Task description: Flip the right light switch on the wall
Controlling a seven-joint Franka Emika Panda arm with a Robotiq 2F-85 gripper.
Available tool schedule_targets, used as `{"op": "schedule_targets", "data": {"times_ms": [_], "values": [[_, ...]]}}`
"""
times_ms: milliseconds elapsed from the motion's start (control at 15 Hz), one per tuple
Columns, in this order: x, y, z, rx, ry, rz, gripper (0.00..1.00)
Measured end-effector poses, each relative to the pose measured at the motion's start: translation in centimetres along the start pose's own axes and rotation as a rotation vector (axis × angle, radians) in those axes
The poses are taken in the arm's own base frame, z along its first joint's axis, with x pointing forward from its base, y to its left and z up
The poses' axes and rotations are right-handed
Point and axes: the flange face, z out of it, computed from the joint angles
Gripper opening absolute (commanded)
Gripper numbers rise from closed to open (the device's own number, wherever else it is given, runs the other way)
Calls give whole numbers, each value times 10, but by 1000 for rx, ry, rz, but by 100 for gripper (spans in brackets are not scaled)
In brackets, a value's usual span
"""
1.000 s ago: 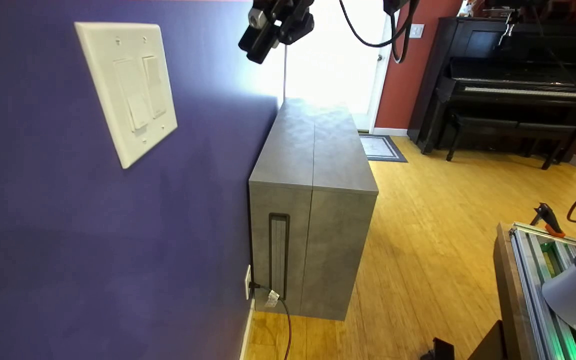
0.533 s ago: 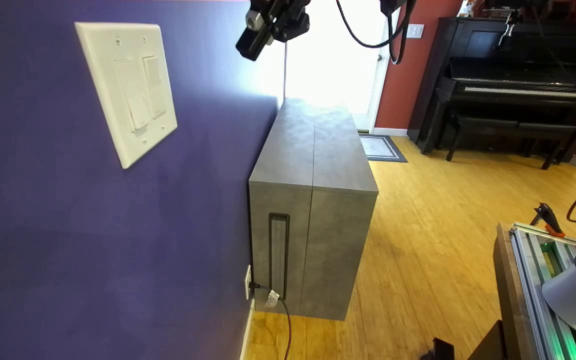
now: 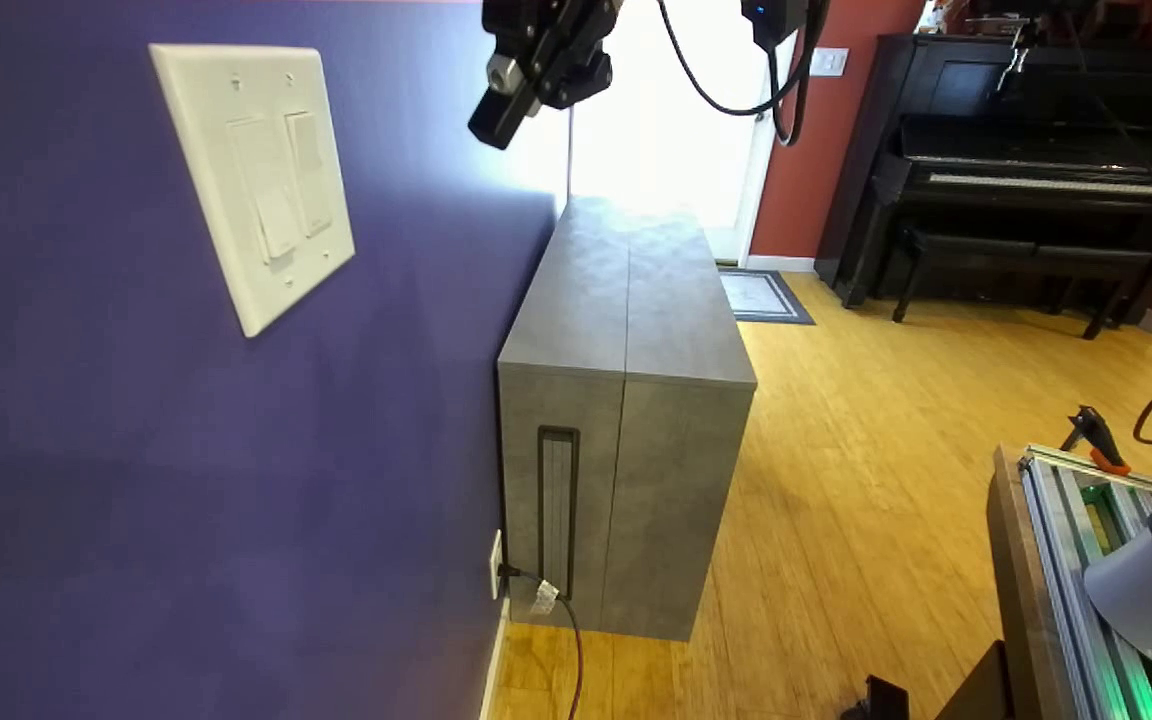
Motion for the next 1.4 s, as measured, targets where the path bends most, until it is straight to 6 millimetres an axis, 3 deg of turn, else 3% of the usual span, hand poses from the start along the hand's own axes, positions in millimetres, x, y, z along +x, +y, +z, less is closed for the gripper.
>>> {"op": "schedule_targets", "data": {"times_ms": [467, 1400], "values": [[11, -1, 36, 5, 1, 17, 0], [46, -25, 49, 81, 132, 46, 0]]}}
